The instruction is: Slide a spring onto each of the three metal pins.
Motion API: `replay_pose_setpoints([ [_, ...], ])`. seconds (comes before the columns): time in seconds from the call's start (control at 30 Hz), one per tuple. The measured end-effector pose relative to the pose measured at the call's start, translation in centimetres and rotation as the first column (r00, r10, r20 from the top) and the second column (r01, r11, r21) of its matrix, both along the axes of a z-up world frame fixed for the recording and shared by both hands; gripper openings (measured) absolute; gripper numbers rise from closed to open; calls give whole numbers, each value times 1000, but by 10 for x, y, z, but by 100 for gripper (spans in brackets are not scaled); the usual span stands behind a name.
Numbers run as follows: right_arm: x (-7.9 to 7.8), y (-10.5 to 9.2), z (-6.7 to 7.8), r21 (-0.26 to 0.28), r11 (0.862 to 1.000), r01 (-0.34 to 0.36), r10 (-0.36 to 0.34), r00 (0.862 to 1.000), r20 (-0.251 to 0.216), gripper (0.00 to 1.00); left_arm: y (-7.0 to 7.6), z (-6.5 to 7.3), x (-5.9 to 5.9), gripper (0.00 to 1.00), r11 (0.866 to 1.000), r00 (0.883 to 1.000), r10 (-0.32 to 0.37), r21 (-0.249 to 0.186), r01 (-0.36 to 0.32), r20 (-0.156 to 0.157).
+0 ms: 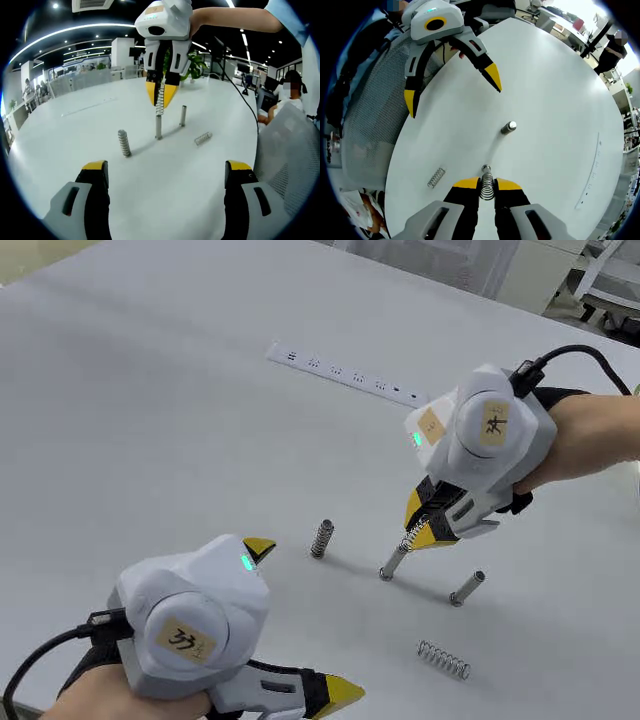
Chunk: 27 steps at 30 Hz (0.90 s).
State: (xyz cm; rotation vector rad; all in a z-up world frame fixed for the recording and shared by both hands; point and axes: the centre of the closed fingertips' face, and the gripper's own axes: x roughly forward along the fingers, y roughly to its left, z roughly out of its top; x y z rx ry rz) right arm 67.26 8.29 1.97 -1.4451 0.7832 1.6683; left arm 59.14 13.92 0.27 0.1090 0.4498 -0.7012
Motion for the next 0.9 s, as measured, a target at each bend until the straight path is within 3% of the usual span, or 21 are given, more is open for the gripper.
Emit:
replay_pose_setpoints([
  [0.5,0,2,-7,-18,1000,-9,10,1000,1,8,2,-2,0,93,1000,1000,5,-4,-5,-11],
  [0.9,0,1,-25,-64,998,-27,28,1000,6,8,2,-5,-1,92,1000,1000,6,-4,-6,-18],
])
